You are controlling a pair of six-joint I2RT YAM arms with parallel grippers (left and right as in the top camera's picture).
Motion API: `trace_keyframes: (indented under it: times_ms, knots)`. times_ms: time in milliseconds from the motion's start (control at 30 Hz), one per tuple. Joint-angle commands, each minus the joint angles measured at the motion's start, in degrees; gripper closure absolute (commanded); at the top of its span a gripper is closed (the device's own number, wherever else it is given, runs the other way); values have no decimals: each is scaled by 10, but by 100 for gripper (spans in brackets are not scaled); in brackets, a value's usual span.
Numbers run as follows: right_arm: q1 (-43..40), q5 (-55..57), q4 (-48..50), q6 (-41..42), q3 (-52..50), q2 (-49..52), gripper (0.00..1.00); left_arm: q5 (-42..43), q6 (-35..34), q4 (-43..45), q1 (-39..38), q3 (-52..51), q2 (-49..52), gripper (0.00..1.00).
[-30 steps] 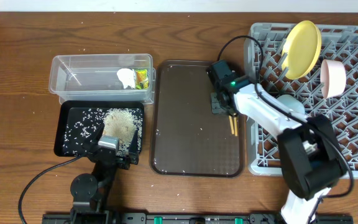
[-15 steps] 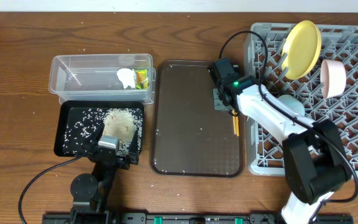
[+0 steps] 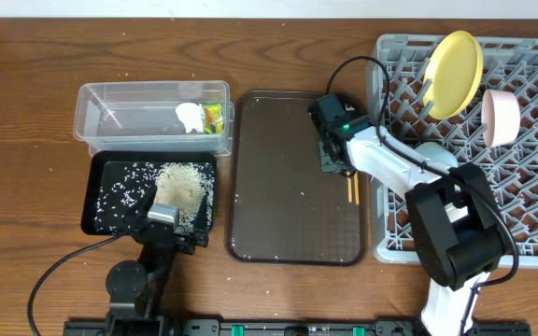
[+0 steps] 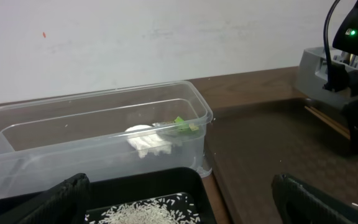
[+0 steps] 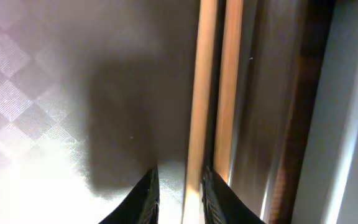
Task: Sort waste into correct bins and load items into the dishwasher rack
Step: 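Close the right gripper around the chopsticks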
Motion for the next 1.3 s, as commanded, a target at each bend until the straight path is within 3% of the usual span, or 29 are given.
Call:
trace_keyframes:
  times_ms: [0, 167, 467, 733, 1033, 1067, 1100, 1167, 1267]
  knots:
    - [-3, 5, -3, 2, -4, 9, 88, 12, 5, -10, 3, -15, -2, 5]
    - [-3, -74, -2, 3, -13, 10, 99, 12, 5, -10, 3, -15, -2, 5]
    - [-23, -123, -5, -7, 1, -57, 99, 12, 5, -10, 3, -15, -2, 5]
    - [-115, -132, 6, -82, 6, -184, 99, 12, 6, -10, 3, -15, -2, 5]
    - [-193, -178, -22, -134, 6, -177, 99, 12, 6, -10, 3, -15, -2, 5]
    - [-191, -179, -26, -140, 6, -174, 96, 12, 6, -10, 3, -15, -2, 5]
    - [-187, -179, -29, -145, 6, -173, 82, 12, 6, -10, 3, -15, -2, 5]
    - [-173, -179, -31, -153, 6, -177, 63, 12, 6, -10, 3, -15, -2, 5]
    - [-142, -179, -24, -157, 6, -188, 61, 12, 6, -10, 3, -15, -2, 5]
